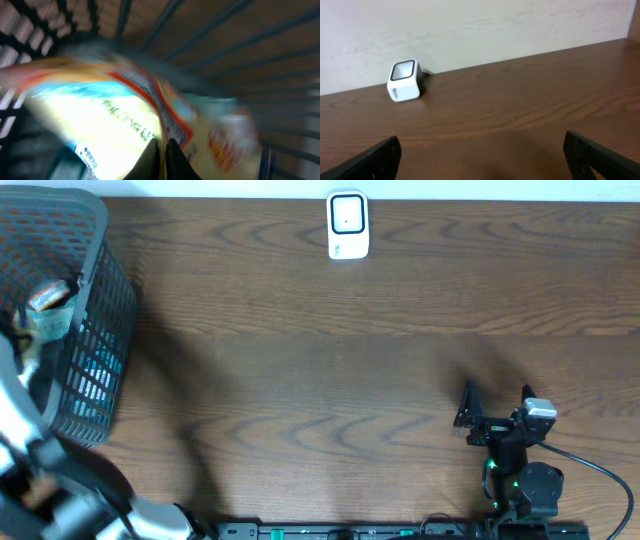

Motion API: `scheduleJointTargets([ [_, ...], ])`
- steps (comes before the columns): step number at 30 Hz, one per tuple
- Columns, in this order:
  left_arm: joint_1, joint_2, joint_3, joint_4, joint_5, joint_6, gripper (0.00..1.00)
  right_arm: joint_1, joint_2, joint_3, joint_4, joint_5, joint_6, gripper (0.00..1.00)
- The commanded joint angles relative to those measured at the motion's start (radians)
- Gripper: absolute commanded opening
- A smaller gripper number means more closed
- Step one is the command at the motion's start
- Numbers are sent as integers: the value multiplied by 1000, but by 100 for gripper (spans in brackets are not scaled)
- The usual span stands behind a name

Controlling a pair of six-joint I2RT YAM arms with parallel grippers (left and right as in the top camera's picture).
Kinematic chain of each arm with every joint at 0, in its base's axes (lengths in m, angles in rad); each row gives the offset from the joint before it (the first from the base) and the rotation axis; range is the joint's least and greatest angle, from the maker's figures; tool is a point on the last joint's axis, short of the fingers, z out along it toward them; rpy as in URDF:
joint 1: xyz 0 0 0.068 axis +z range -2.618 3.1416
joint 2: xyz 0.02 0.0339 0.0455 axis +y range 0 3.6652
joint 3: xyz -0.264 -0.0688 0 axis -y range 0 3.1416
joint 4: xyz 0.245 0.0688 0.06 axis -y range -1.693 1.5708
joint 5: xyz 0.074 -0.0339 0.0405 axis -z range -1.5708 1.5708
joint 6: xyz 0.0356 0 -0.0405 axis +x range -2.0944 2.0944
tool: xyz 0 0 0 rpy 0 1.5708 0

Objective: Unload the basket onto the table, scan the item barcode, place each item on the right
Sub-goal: 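Grasp the yellow snack bag with the left gripper and lift it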

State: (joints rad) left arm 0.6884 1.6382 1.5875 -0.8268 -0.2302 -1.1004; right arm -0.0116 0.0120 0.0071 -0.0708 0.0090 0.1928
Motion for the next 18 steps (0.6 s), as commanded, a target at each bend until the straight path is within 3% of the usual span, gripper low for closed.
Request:
scheduleJointTargets([
  [1,4,-167,40,-2,36,31,7,11,-5,-2,-3,8,-7,99],
  [5,2,-258,40,-3,35,31,7,11,-5,-2,-3,8,-7,99],
  [10,2,-233,39,-42,31,30,8,11,-5,-2,-3,8,-7,99],
  [11,2,-218,39,-48,31,30,19,11,-5,-2,-3,8,-7,99],
  [12,2,-200,38,-49,31,30,45,11,-5,-2,-3,8,-7,99],
  [13,3,-180,38,-49,31,30,58,11,-5,-2,-3,8,-7,99],
  [18,11,-45,38,-39,32,31,87,11,-5,-2,-3,8,-7,99],
])
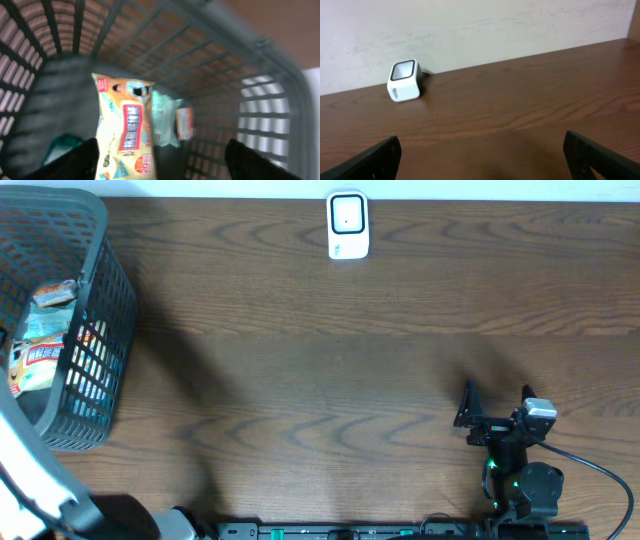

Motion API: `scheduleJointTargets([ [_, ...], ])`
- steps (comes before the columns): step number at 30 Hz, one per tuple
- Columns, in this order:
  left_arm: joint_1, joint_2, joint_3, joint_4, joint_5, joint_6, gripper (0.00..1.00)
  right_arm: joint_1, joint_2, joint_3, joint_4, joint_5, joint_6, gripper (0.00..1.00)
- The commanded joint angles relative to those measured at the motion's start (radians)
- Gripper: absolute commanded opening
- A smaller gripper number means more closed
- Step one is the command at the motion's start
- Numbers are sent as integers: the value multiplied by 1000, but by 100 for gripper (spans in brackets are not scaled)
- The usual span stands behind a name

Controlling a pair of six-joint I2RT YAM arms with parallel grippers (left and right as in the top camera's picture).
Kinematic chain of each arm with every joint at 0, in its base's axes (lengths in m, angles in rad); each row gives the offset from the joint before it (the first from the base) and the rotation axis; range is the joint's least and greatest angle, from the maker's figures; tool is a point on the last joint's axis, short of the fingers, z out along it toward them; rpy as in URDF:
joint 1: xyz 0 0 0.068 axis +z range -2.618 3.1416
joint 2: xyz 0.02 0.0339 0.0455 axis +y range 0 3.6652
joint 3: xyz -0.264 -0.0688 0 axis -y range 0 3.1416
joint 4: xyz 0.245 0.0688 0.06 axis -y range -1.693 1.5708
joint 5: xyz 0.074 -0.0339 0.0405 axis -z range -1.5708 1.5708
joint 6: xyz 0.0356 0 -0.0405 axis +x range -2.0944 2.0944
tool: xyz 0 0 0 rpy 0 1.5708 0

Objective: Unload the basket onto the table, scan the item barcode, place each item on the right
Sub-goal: 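Grasp the yellow snack bag with the left gripper and lift it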

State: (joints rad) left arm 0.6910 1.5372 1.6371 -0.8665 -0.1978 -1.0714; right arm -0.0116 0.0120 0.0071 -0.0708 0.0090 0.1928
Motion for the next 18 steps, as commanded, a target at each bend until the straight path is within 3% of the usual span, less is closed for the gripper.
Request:
scheduleJointTargets([
  [1,11,87,-12,0,-1,2,89,11,-5,-2,-3,8,-7,99],
  [4,14,190,-12,-8,7,6,100,11,-5,-2,-3,8,-7,99],
  [18,24,544,-12,-59,244,48,98,11,-5,-2,-3,8,-7,99],
])
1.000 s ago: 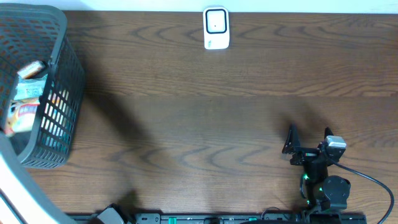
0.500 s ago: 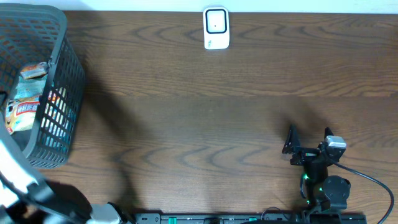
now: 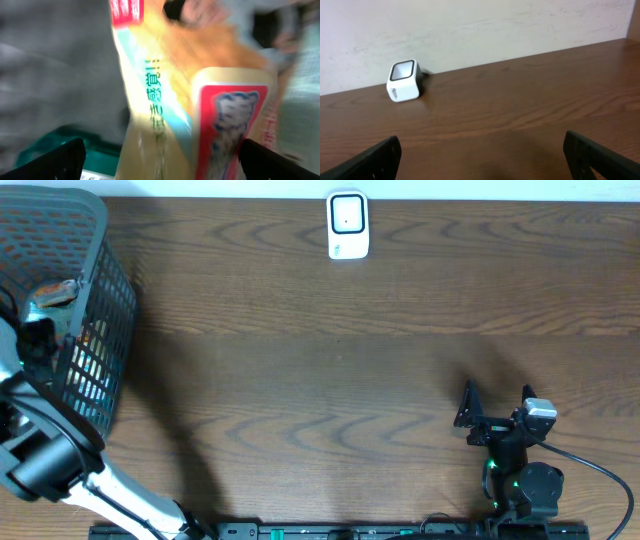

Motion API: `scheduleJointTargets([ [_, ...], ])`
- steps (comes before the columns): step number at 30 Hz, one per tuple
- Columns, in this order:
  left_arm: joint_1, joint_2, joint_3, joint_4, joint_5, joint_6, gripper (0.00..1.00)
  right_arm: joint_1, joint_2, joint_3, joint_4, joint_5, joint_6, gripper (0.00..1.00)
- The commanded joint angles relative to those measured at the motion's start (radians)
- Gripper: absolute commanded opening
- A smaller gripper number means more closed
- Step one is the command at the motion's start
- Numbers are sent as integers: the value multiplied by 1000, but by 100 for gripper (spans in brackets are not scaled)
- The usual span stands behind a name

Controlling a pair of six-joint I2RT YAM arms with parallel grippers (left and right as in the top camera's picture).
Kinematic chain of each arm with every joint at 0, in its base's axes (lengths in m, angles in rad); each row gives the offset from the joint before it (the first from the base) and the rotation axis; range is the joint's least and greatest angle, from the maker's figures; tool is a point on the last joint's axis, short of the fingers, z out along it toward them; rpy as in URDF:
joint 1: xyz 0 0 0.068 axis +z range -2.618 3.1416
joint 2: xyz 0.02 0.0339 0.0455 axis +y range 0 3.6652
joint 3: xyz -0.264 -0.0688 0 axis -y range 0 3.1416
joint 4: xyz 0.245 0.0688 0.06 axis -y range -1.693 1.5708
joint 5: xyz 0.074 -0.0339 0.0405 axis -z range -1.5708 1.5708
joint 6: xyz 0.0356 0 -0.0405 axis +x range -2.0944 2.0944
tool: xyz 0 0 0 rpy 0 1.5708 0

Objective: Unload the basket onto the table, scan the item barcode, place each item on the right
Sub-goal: 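Grasp the yellow snack bag with the left gripper and lift it, then carry the snack bag to table centre and release it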

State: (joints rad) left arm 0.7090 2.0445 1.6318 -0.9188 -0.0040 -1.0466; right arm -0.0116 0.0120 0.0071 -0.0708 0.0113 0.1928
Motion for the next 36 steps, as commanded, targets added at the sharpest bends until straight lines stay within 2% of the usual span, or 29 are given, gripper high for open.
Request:
scheduleJointTargets([
  [1,6,51,-6,2,51,43,99,11,-5,-2,-3,6,-7,99],
  [2,6,66,-6,18,61,94,88,11,-5,-2,-3,5,-7,99],
  [4,6,87,-6,35,94,177,60,11,-5,-2,-3,5,-7,99],
  [6,8,93,-6,30,105,201,10,11,-5,-2,-3,6,-7,99],
  [7,8,93,-6,30,105,201,7,11,-5,-2,-3,6,-7,99],
  [15,8,-21,2,48,105,200,7,11,-5,-2,-3,6,-7,99],
  [20,8,-217,2,62,105,200,7,11,-5,-2,-3,6,-7,99],
  [31,-42,-772,2,204,112,197,7,11,-5,-2,-3,6,-7,99],
  [33,-86,-837,2,211,154,202,7,11,-5,-2,-3,5,-7,99],
  [36,-196,-896,1,210,316,273,7,11,-5,-2,-3,6,-7,99],
])
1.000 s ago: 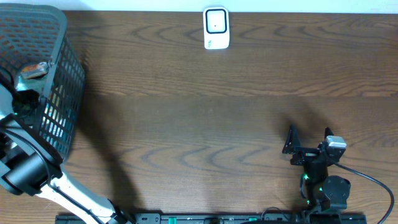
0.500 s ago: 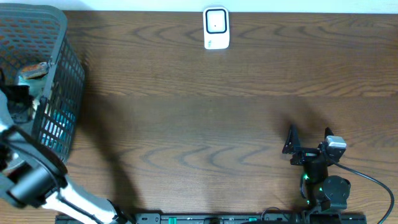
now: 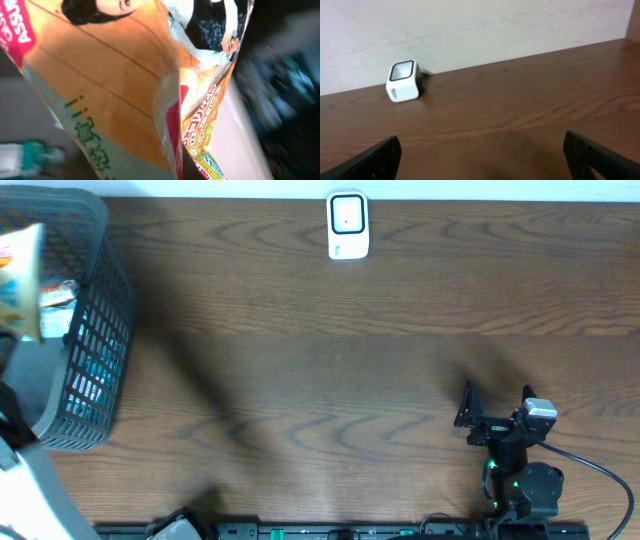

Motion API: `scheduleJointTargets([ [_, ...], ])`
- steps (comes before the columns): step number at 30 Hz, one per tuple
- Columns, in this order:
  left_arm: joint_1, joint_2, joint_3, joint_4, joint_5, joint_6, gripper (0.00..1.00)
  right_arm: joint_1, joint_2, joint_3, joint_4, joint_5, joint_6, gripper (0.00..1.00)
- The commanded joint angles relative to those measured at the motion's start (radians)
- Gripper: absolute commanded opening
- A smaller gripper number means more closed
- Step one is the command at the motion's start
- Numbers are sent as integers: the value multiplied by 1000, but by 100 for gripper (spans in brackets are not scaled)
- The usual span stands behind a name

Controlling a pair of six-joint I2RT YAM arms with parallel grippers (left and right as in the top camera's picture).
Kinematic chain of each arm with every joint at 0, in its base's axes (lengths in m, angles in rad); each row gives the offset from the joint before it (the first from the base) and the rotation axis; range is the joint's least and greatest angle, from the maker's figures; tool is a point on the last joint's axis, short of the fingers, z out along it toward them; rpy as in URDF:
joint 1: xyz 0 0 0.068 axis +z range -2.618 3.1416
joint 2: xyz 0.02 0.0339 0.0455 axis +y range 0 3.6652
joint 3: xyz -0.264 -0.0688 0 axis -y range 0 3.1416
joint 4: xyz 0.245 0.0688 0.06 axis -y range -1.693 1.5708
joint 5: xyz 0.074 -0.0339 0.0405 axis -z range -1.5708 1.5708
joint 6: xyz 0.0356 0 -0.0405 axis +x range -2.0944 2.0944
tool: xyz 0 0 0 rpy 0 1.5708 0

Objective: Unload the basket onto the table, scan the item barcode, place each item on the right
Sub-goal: 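Carry the snack bag to table centre and release it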

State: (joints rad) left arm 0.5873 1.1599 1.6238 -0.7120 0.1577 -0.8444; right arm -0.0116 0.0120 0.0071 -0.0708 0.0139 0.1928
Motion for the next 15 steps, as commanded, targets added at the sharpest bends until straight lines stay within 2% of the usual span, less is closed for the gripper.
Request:
scheduleJointTargets([
  [1,-135,-21,9,-3,224,126,7,11,-5,-2,-3,3,-7,99],
  [3,-267,-24,9,-58,289,242,7,11,-5,-2,-3,3,-7,99],
  [7,-512,0,-30,-211,196,358,7,11,-5,-2,-3,3,-7,99],
  [11,-726,50,-160,-249,-23,345,7,11,-5,-2,-3,3,-7,99],
  [13,-801,92,-248,-224,-140,276,7,11,-5,-2,-3,3,-7,99],
  [15,-834,124,-304,-183,-154,241,7,11,-5,-2,-3,3,-7,99],
])
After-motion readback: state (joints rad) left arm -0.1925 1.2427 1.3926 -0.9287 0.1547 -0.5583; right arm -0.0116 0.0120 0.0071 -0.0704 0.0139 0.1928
